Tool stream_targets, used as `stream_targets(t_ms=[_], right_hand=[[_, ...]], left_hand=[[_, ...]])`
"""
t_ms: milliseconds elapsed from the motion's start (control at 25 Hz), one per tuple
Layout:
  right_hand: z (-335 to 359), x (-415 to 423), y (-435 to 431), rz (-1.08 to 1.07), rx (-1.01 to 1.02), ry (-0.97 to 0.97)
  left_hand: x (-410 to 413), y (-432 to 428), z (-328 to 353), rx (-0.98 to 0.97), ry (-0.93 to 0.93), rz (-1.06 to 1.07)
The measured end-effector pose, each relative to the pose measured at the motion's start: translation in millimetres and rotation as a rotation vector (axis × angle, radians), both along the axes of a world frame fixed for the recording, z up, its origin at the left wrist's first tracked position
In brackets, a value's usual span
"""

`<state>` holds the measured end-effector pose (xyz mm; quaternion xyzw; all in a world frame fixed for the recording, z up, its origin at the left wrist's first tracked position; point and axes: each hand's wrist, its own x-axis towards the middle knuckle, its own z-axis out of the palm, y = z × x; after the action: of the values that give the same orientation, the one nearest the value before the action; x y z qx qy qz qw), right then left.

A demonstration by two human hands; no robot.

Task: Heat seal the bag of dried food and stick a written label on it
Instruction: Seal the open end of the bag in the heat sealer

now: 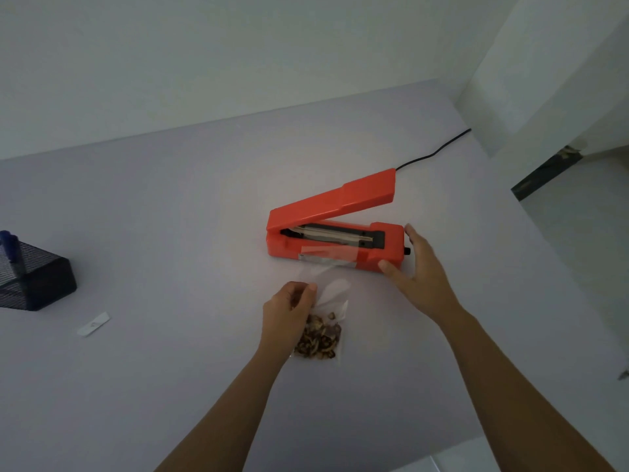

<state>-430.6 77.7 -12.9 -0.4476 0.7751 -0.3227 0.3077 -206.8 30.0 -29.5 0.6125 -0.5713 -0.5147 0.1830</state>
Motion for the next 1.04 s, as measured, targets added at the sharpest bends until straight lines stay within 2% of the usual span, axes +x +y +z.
stream_targets(t_ms=[80,120,240,320,520,640,760,920,1040], right_hand=[[-1,1,-2,0.016,-0.026,0.028],[-2,2,-3,0.011,-0.036,0.036],[-2,5,-3,-0.001,-0.075,0.031],[-2,7,-2,0.006,-0.093,0.023],[-11,5,-3,-0.007,-0.083,0.059],[-14,4,-4,-0.011,-0.085,0.069],[-14,3,-4,-0.007,-0.097,0.082],[-14,2,-4,0.002,-0.112,0.088],[-15,1,-4,0.004,-0.115,0.093]], left_hand=[[2,-1,6,-0.139,-0.207,-0.012],[3,-4,13,-0.220,-0.252,0.024],[-3,-22,49,-0.558,-0.115,0.088],[-16,-42,79,-0.731,-0.062,-0.039],[-48,-81,115,-0.741,-0.108,-0.626],[-58,-88,117,-0.697,-0.165,-0.804],[-51,-94,121,-0.763,-0.082,-0.693],[-14,-102,118,-0.823,0.173,-0.270],[13,-116,107,-0.663,0.383,0.057]])
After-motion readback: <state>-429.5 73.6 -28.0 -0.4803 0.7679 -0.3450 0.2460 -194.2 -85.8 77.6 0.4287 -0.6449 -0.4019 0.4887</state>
